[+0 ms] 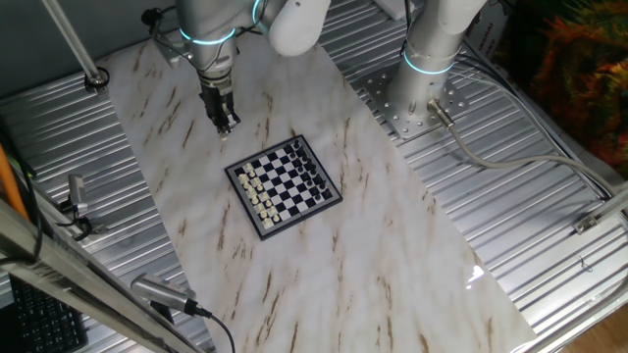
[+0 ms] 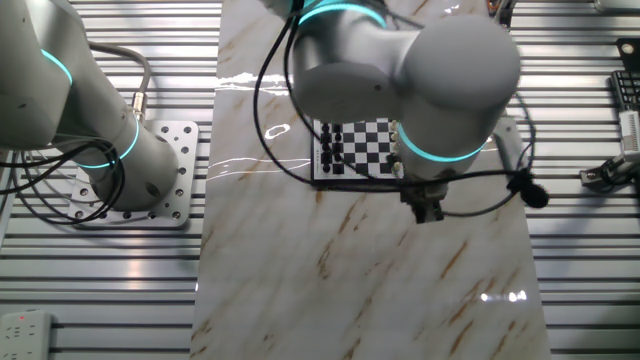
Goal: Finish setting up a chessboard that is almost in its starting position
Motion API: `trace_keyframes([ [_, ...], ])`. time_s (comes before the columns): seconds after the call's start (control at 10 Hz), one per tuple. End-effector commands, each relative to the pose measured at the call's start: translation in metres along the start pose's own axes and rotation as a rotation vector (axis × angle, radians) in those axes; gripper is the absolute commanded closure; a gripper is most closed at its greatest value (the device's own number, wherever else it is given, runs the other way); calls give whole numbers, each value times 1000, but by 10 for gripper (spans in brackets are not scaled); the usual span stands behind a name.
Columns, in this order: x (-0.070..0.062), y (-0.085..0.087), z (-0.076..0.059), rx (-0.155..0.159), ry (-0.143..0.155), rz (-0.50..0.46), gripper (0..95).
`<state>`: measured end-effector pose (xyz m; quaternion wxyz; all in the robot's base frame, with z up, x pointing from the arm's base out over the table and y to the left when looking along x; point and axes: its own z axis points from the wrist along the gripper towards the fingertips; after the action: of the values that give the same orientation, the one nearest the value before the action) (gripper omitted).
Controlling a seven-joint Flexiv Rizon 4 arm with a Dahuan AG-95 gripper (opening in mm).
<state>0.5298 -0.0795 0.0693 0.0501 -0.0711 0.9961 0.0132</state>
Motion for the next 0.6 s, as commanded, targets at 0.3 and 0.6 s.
trace_keyframes([
  [0.3,-4,15,-2,11,2,-32,950],
  [0.6,-9,24,0,22,5,-97,950],
])
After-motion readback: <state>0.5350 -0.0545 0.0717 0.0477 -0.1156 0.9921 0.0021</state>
